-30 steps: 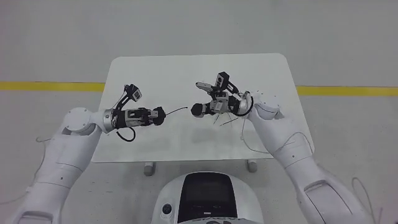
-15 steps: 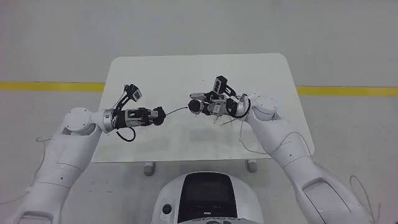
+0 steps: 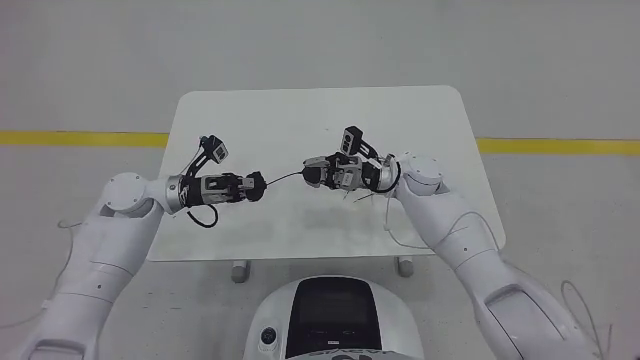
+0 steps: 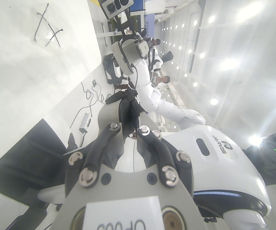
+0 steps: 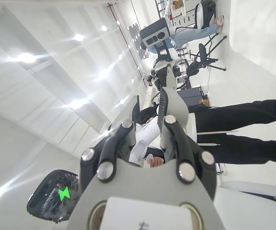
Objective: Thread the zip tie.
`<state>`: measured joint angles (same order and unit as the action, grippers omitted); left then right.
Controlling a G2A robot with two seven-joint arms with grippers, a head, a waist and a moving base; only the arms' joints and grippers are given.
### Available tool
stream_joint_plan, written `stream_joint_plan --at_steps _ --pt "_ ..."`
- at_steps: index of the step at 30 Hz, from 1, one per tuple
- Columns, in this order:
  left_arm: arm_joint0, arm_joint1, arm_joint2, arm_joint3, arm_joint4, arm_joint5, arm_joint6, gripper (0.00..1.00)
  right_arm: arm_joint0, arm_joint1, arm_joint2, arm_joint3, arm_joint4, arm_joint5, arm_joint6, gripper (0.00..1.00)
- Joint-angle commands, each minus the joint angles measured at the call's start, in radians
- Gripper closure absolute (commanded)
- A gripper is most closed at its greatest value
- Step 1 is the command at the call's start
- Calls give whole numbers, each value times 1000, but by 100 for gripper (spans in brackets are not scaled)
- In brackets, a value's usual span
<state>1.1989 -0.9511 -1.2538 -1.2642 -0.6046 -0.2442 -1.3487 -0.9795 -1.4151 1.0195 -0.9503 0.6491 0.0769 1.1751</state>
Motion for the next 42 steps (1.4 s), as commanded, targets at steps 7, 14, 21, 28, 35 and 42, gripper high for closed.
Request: stream_joint_plan --at_steps 7,14,21,28,35,42 --pt "0 0 0 0 0 0 0 100 2 -1 -11 7 10 2 10 90" --pt "0 0 0 0 0 0 0 100 9 -3 -25 14 14 2 20 89" --pt "0 0 0 0 0 0 0 100 12 -3 -32 18 21 -2 20 95" --pt "0 0 0 0 0 0 0 100 14 -3 -38 19 24 -3 18 100" --pt "0 0 0 0 0 0 0 58 11 -2 -38 19 29 -10 7 100" --pt "0 0 0 0 0 0 0 0 6 2 -23 25 37 -28 -17 100"
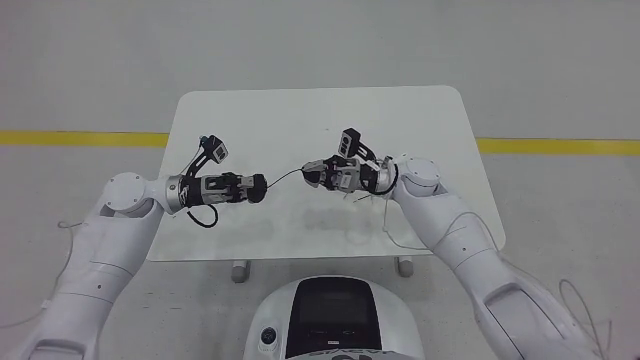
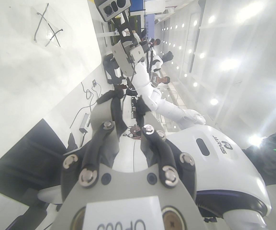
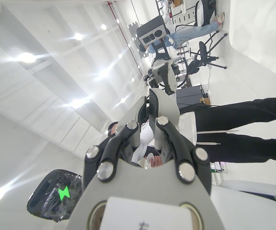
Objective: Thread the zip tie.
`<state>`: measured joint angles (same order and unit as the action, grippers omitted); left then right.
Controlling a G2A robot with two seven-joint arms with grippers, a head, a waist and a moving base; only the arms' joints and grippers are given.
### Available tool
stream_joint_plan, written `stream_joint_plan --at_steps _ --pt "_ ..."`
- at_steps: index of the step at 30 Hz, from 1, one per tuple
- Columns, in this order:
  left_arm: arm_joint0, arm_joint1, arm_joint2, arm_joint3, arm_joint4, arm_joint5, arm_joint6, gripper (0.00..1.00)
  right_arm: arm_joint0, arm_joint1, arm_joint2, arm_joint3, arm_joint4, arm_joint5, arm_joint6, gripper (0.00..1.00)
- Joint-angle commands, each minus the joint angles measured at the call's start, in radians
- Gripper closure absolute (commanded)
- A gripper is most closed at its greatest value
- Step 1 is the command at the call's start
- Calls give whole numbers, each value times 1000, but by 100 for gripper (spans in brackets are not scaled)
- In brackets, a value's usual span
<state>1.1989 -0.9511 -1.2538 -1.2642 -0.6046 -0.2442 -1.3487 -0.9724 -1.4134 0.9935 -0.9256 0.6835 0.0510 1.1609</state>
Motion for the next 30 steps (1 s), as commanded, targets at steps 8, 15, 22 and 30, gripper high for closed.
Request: stream_joint_plan --at_steps 8,15,22,30 --pt "0 0 0 0 0 0 0 0 -35 15 34 -60 -29 -35 -78 100" --pt "0 0 0 0 0 0 0 0 -45 23 39 -96 -82 -30 -109 100" --pt "1 -12 27 23 -134 26 -30 0 -76 19 32 -127 -45 -31 -129 100" --pt "-50 -28 117 89 -253 -3 -41 0 -78 -1 -12 -110 32 -60 -110 100"
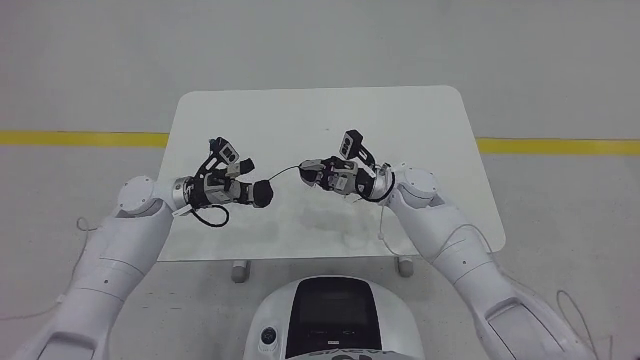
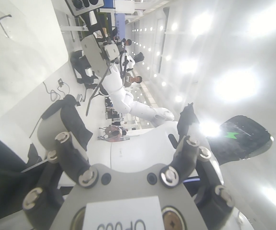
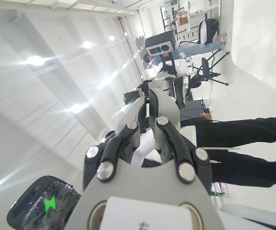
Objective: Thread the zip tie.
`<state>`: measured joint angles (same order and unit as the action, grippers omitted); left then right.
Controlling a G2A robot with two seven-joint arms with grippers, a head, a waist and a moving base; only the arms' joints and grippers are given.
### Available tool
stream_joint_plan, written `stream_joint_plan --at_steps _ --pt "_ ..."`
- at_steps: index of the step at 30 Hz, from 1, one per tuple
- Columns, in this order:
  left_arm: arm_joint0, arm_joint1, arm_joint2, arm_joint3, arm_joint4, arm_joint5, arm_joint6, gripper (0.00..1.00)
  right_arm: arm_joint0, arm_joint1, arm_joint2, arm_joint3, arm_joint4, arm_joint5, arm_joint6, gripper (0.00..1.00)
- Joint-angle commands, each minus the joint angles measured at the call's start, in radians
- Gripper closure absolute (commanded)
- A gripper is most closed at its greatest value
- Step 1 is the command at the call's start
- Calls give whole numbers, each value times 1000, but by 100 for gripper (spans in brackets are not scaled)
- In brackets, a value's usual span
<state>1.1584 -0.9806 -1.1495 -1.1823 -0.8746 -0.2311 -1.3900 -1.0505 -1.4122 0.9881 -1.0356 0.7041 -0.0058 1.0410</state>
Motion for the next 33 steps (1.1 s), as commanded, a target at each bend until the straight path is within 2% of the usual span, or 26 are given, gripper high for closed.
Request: stream_joint_plan --at_steps 1,6,9,15,23,25,30,33 --pt "-13 3 15 12 34 -25 0 0 2 -5 -14 0 13 -12 20 100" --pt "-13 3 15 12 34 -25 0 0 2 -5 -14 0 13 -12 20 100" --pt "-6 1 21 -5 45 -25 35 0 -11 -6 -20 -27 10 -14 -4 100" --pt "4 -3 25 -12 -7 -28 11 0 -34 -9 -30 -69 9 -21 -49 100" --pt "3 -3 24 -12 -6 -33 12 0 -37 -9 -32 -81 -6 -34 -60 100" --pt "10 -4 26 -30 -5 -28 42 0 -49 -7 -31 -102 -15 -31 -84 100" --pt "20 -2 18 -44 -10 -17 44 0 -65 -2 -28 -129 -46 -20 -115 100" --pt "23 -1 16 -43 -7 -15 45 25 -71 1 -27 -139 -72 -12 -132 100"
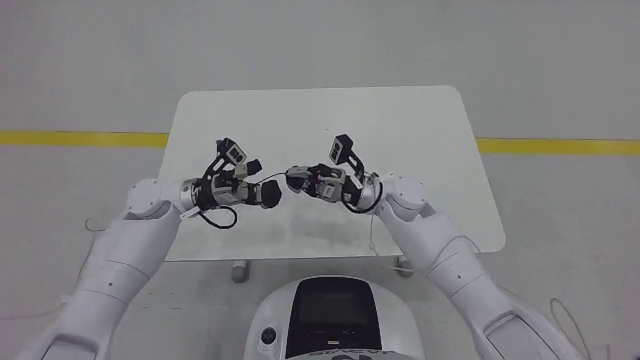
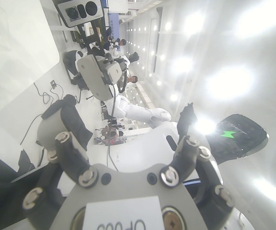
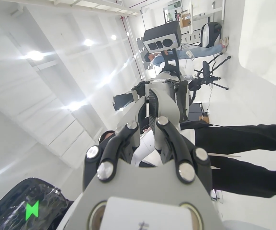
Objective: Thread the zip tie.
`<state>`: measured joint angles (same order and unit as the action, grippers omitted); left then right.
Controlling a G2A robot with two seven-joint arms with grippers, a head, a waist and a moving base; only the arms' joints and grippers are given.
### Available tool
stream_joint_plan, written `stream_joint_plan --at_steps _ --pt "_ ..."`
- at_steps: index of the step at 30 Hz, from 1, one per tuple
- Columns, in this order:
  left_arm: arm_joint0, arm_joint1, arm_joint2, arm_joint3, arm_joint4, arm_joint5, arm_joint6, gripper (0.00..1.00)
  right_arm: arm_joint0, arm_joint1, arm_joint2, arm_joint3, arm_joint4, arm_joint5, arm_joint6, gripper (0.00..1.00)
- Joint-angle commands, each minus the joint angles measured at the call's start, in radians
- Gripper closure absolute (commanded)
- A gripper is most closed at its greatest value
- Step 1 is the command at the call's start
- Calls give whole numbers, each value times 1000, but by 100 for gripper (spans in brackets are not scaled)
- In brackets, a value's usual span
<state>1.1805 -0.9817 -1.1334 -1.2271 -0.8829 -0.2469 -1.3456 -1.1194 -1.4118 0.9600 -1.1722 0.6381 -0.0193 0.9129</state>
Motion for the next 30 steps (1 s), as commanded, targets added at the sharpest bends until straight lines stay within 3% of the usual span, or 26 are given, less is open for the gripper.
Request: stream_joint_plan --at_steps 1,2,5,12,21,30 --pt "1 1 -1 2 6 2 2 34 -4 2 2 -6 -13 3 -8 100" --pt "1 1 -1 3 9 2 3 49 -5 4 4 -9 -23 5 -13 100" --pt "3 1 -1 2 13 4 4 55 -13 9 8 -24 -46 16 -19 100" --pt "4 2 -1 9 25 13 16 64 -27 17 17 -48 -60 36 -13 100" --pt "-3 -1 12 24 37 26 25 65 -30 22 20 -52 -53 47 10 100" --pt "-18 -6 27 37 39 27 27 74 -31 23 12 -46 -53 40 -2 100"
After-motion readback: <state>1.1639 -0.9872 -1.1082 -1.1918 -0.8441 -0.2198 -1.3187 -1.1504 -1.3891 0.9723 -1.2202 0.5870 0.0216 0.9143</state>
